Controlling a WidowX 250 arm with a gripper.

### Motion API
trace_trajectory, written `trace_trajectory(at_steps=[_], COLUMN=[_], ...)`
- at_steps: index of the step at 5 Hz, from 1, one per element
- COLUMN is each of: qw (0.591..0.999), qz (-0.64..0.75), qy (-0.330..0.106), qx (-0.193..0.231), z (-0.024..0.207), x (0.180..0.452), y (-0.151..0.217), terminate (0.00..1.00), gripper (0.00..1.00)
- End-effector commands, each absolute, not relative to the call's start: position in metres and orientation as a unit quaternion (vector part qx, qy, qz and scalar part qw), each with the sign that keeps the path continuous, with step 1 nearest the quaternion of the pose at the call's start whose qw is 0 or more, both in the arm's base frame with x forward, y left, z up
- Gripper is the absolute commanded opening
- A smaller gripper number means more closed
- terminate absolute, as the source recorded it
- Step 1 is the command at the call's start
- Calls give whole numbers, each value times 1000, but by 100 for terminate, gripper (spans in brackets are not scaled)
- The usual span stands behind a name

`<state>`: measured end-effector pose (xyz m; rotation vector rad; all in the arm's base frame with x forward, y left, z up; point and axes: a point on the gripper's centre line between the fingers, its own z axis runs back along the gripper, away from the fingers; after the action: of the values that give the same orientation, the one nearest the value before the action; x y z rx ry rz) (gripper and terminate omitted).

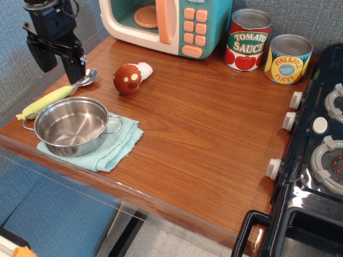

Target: Put the spoon between the napkin and the stove.

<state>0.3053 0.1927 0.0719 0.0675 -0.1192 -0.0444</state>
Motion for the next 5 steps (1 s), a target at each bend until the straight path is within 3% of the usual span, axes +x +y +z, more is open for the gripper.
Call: trace_trajectory(at_steps=[1,3,4,5], qw=[996,998,998,998], qz=[25,39,45,50], qy=[-57,-4,5,-2], qx=[58,49,48,48], z=[70,30,20,18], x=[310,303,302,301], y=[226,228,231,231], terminate=[0,0,0,0], gripper=[100,100,100,0])
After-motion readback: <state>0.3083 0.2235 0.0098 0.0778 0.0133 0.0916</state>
